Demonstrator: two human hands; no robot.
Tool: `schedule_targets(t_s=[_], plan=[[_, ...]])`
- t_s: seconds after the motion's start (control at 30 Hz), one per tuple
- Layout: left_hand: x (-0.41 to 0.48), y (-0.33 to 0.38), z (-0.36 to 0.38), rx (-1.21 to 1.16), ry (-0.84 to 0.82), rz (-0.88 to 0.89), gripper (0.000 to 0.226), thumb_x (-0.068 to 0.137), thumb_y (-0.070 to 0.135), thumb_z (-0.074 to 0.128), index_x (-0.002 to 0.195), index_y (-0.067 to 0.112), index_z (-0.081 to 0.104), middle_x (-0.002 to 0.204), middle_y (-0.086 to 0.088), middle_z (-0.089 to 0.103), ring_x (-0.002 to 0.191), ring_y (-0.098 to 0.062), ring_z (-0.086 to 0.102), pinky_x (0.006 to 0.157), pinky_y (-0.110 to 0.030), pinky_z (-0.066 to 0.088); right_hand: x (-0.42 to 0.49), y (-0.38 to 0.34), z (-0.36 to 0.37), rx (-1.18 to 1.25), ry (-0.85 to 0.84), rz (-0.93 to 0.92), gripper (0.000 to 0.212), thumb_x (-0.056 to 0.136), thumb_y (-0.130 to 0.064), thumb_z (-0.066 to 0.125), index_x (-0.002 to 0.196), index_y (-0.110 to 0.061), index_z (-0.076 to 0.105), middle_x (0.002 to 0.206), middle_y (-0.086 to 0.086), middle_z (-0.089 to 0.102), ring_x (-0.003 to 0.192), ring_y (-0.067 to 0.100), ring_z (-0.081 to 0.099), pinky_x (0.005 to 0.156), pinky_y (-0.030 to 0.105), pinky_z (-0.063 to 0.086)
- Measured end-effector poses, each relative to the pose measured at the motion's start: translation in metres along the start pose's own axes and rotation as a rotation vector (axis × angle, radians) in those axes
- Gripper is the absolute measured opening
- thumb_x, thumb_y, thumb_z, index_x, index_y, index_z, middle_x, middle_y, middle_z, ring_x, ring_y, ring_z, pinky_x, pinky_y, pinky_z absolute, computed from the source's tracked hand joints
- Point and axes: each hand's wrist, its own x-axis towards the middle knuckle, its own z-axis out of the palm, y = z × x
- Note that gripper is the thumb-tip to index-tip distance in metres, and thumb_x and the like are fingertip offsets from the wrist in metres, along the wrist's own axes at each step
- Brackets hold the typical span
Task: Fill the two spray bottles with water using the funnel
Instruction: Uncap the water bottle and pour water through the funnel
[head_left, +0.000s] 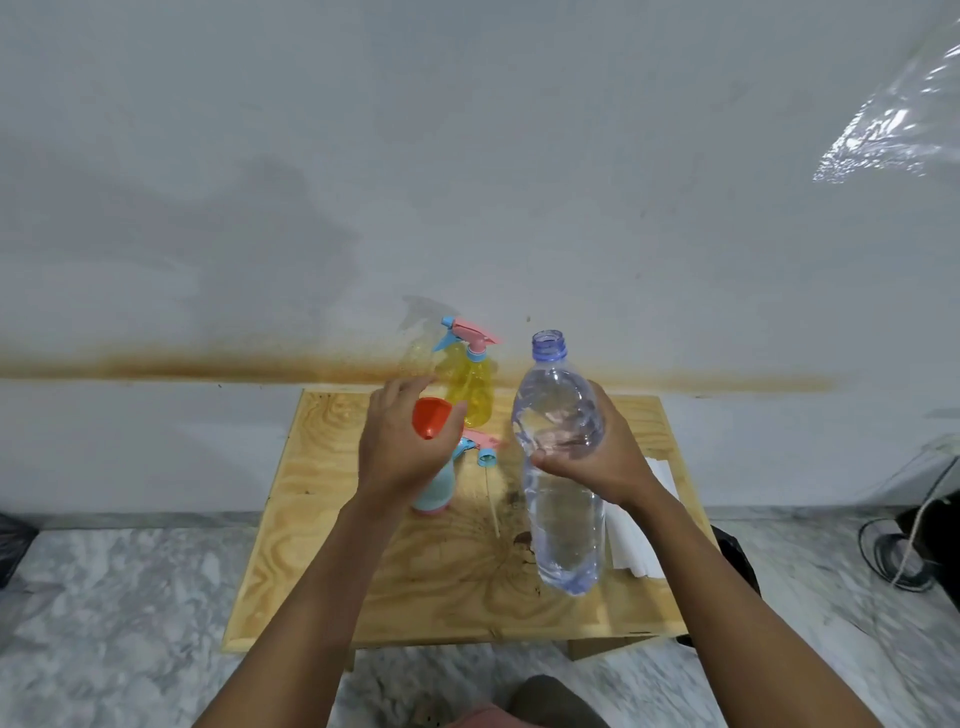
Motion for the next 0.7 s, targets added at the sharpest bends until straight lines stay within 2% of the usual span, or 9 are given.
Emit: schedule_targets(t_s=[0.07, 0.17, 0.23, 0.33, 0.4, 0.47, 0.53, 0.6, 0.7], plan=[[0.001, 0.026, 0.009, -0.201, -0.123, 0.047, 0.060, 0.080, 0.056, 0.067, 0.132, 0.029, 0.059, 0.116, 0.014, 0.058, 0.104, -0.003, 0.055, 0.087, -0.028, 0.052, 0.001, 0.005, -0.005, 0.026, 0.084, -0.013, 0.094, 0.056, -0.043, 0.094, 0.137, -0.041, 0.047, 0.133, -0.018, 0.058, 0.124, 0.009, 0.058, 0.101, 0.047, 0.052], [0.006, 0.065, 0.029, -0.345, -0.350, 0.063, 0.082, 0.069, 0.063, 0.069, 0.142, 0.032, 0.049, 0.128, 0.015, 0.055, 0.114, 0.000, 0.054, 0.092, -0.021, 0.047, 0.009, 0.011, -0.010, 0.057, 0.192, -0.026, 0.090, 0.060, -0.022, 0.095, 0.135, -0.036, 0.048, 0.129, -0.013, 0.062, 0.119, 0.012, 0.063, 0.094, 0.049, 0.056], [0.014, 0.087, 0.042, -0.356, -0.440, 0.073, 0.083, 0.069, 0.055, 0.080, 0.143, 0.032, 0.049, 0.133, 0.016, 0.055, 0.120, 0.001, 0.053, 0.098, -0.019, 0.044, 0.017, 0.016, -0.012, 0.091, 0.230, -0.052, 0.088, 0.061, -0.011, 0.094, 0.135, -0.028, 0.048, 0.126, -0.007, 0.064, 0.115, 0.015, 0.066, 0.090, 0.044, 0.058], [0.030, 0.108, 0.060, -0.396, -0.409, 0.050, 0.057, 0.074, 0.029, 0.089, 0.124, 0.035, 0.062, 0.116, 0.017, 0.066, 0.104, 0.006, 0.062, 0.090, -0.015, 0.050, 0.030, 0.027, -0.018, 0.091, 0.231, -0.065, 0.087, 0.062, -0.006, 0.093, 0.134, -0.024, 0.048, 0.122, -0.012, 0.065, 0.113, 0.013, 0.066, 0.089, 0.033, 0.057], [0.040, 0.113, 0.071, -0.398, -0.378, 0.038, 0.043, 0.076, 0.021, 0.088, 0.106, 0.041, 0.064, 0.100, 0.020, 0.069, 0.091, 0.012, 0.062, 0.079, -0.009, 0.050, 0.039, 0.037, -0.022, 0.087, 0.204, -0.056, 0.088, 0.063, -0.012, 0.094, 0.135, -0.026, 0.046, 0.124, -0.010, 0.065, 0.115, 0.016, 0.066, 0.093, 0.040, 0.057], [0.048, 0.114, 0.080, -0.398, -0.376, 0.026, 0.045, 0.076, 0.016, 0.086, 0.097, 0.048, 0.063, 0.092, 0.021, 0.070, 0.087, 0.011, 0.063, 0.075, -0.008, 0.050, 0.048, 0.047, -0.027, 0.087, 0.180, -0.032, 0.090, 0.063, -0.018, 0.096, 0.136, -0.025, 0.045, 0.125, -0.006, 0.065, 0.114, 0.018, 0.066, 0.094, 0.046, 0.056], [0.052, 0.113, 0.089, -0.399, -0.372, 0.006, 0.046, 0.076, 0.016, 0.086, 0.101, 0.048, 0.063, 0.097, 0.020, 0.071, 0.093, 0.006, 0.065, 0.082, -0.013, 0.054, 0.055, 0.055, -0.029, 0.080, 0.182, -0.022, 0.089, 0.062, -0.018, 0.096, 0.135, -0.024, 0.045, 0.121, -0.012, 0.065, 0.112, 0.014, 0.067, 0.093, 0.041, 0.057], [0.054, 0.111, 0.100, -0.373, -0.367, 0.007, 0.047, 0.077, 0.020, 0.086, 0.114, 0.040, 0.066, 0.109, 0.017, 0.071, 0.104, 0.002, 0.065, 0.092, -0.020, 0.054, 0.060, 0.061, -0.030, 0.064, 0.187, -0.040, 0.088, 0.061, -0.019, 0.096, 0.133, -0.020, 0.046, 0.120, -0.015, 0.062, 0.112, 0.010, 0.065, 0.092, 0.034, 0.057], [0.058, 0.109, 0.111, -0.339, -0.336, 0.016, 0.048, 0.078, 0.024, 0.085, 0.119, 0.037, 0.064, 0.117, 0.017, 0.068, 0.109, 0.005, 0.061, 0.097, -0.021, 0.052, 0.071, 0.067, -0.033, 0.042, 0.174, -0.068, 0.087, 0.062, -0.027, 0.095, 0.133, -0.020, 0.046, 0.126, -0.008, 0.057, 0.114, 0.010, 0.063, 0.091, 0.031, 0.056]])
